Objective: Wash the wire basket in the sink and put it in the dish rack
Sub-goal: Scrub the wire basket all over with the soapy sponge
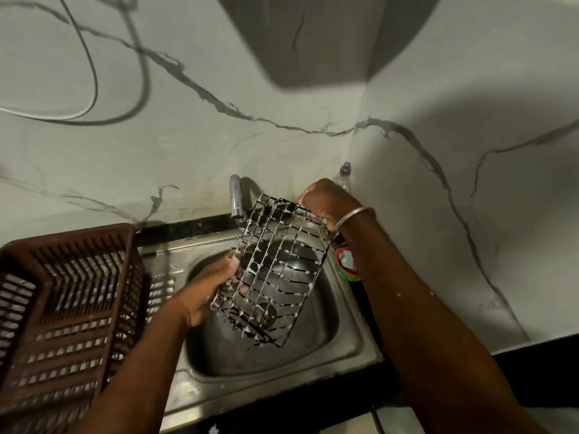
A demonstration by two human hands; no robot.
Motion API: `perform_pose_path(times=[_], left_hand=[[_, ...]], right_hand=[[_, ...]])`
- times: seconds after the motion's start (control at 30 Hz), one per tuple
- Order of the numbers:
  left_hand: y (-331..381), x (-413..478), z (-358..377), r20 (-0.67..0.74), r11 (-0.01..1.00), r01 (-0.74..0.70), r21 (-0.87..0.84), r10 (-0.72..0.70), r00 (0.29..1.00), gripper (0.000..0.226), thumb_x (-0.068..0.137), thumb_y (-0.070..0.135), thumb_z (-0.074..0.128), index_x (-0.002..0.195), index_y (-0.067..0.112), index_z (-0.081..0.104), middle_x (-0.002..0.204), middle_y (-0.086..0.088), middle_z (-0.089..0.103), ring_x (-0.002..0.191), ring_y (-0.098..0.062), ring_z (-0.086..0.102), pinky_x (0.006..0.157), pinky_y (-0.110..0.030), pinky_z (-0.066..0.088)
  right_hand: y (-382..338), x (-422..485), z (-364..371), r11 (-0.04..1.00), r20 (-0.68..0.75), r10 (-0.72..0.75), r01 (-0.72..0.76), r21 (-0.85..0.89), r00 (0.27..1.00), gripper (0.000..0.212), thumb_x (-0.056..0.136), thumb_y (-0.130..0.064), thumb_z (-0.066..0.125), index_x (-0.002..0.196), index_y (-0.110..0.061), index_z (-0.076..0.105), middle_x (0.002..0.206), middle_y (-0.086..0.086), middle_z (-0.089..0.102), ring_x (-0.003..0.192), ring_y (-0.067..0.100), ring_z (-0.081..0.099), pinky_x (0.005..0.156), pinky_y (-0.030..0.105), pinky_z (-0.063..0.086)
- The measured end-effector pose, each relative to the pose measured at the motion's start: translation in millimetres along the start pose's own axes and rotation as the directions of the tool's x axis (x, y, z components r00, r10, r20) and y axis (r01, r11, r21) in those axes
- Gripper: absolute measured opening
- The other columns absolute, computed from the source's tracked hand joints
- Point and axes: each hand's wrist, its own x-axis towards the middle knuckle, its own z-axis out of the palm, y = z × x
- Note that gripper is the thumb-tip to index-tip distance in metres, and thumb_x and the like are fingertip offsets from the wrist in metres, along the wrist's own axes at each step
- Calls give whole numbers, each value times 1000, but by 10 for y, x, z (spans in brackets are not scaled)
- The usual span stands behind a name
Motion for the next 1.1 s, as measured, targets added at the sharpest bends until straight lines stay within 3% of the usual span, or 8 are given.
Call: perform_pose_path(times=[0.13,0.33,0.47,0.57,0.63,0.73,0.93,1.1], left_hand=[[152,-27,273,-21,989,-59,132,63,998,105,63,90,75,150,35,54,159,-5,51,147,-30,42,122,-63,30],[280,-191,579,-108,988,50,-148,-67,992,102,72,104,44,154,44,45,165,-11,39,155,-47,28,118,-77,22],[284,-113,620,-9,875,225,-428,-253,967,117,70,97,56,164,31,32,170,-21,26,150,-65,19,97,-92,31],[449,-127,679,-34,847,197,-494,-245,969,83,88,77,62,130,6,58,120,-31,70,119,-52,56,99,-76,47],[513,-126,725,-88,870,136,-474,-201,976,56,96,65,62,106,10,66,80,-20,79,94,-41,68,91,-61,54],[473,-107,643,-152,928,87,-362,-150,977,57,92,66,65,107,12,73,92,-15,81,75,-30,79,72,-44,60],[339,8,281,-142,949,306,-80,-314,939,70,77,75,75,118,19,74,112,-15,79,106,-36,71,84,-58,61],[74,29,281,-139,968,220,-124,-236,962,23,95,30,56,103,14,70,83,-10,75,86,-27,68,86,-49,56]], right_hand=[[-197,-86,125,972,-65,-76,59,-229,995,20,89,-15,66,104,-2,70,107,15,71,100,33,68,82,31,52],[-305,-621,388,851,-68,-408,352,-389,911,23,84,3,64,100,-10,74,107,9,70,103,26,65,91,39,57],[-181,-938,549,730,-68,-568,465,-500,820,34,85,4,70,107,-21,69,119,1,54,102,17,58,81,26,47],[30,-1045,765,580,-6,-710,580,-571,704,38,82,5,70,112,-17,67,123,5,52,106,20,57,83,30,50],[166,-1070,917,509,29,-764,629,-587,645,37,80,-3,76,113,-16,67,121,6,51,107,21,55,87,35,54],[309,-1128,1017,455,70,-784,648,-610,617,39,80,-7,76,117,-16,68,121,4,52,110,21,51,88,35,51],[485,-1204,1080,255,289,-803,739,-624,521,33,81,-12,70,114,-19,66,120,4,52,110,24,46,88,43,48],[577,-1175,1073,470,210,-805,813,-344,555,35,81,6,65,102,-21,70,103,-3,53,98,18,53,76,41,47]])
